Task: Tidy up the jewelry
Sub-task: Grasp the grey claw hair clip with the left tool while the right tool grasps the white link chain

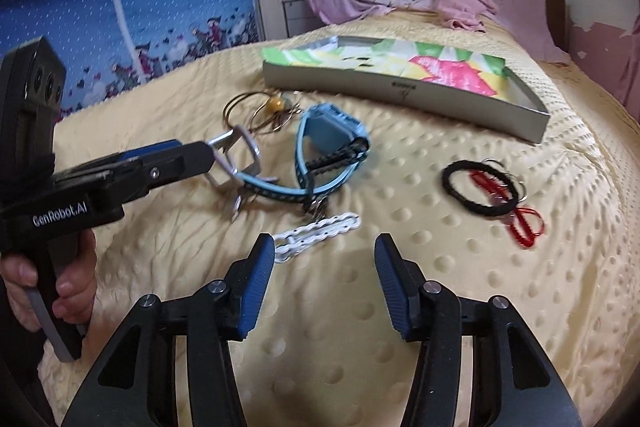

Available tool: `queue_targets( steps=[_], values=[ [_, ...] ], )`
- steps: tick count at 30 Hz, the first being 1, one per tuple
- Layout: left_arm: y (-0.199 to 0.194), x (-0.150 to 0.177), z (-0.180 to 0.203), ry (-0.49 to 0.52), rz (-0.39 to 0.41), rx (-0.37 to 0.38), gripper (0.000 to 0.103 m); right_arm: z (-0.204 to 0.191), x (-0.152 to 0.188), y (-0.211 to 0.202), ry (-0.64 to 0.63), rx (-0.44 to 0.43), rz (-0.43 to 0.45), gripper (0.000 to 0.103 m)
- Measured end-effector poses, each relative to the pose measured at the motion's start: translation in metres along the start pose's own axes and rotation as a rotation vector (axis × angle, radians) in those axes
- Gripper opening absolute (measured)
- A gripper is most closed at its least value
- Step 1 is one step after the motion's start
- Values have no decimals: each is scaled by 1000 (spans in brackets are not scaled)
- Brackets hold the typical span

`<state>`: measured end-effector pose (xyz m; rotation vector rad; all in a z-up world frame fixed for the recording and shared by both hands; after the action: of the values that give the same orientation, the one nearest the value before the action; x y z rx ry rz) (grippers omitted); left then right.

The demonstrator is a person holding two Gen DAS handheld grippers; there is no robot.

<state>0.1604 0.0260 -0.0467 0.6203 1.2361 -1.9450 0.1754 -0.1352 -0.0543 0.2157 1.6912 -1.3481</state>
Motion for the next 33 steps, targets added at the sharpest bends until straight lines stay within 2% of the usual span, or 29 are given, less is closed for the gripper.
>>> queue_targets(
  steps=[5, 9, 13, 15, 16, 25, 27, 29, 33],
  values=[
    [7, -1, -2, -17, -28, 31, 70, 0, -1, 13, -4, 12, -49, 47],
    [14, -1, -1, -33, -51, 61, 70, 6, -3, 18, 23, 46, -43, 47],
    [20, -5, 0, -65, -57, 88, 70, 16, -6, 22, 58, 86, -35, 41],
    [23, -5, 0, -74, -61, 96, 60, 19, -6, 25, 69, 85, -38, 41],
    [24, -4, 0, -75, -64, 100, 59, 21, -6, 26, 73, 86, -37, 40],
    [18, 3, 5, -43, -24, 65, 59, 29, -8, 34, 108, 61, -21, 39],
    [16, 4, 5, -44, -20, 64, 59, 29, -8, 34, 113, 51, -13, 34],
    [15, 5, 3, -51, -18, 67, 59, 31, -7, 33, 124, 48, -5, 23],
    [15, 4, 0, -64, -16, 72, 59, 37, -3, 32, 161, 29, 2, 16]
  ],
)
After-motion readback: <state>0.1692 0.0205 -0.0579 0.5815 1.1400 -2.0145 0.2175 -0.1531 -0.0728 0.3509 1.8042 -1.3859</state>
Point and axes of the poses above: each gripper's, at about its wrist camera, not at the fingertips, and y roughly the way its jaws point, z to its right, x to its underside, the point moved 3 cm from there along y, roughly the way its jaws point, and after that the axes turned 10 degrees about -y, right-handed, at the moved point
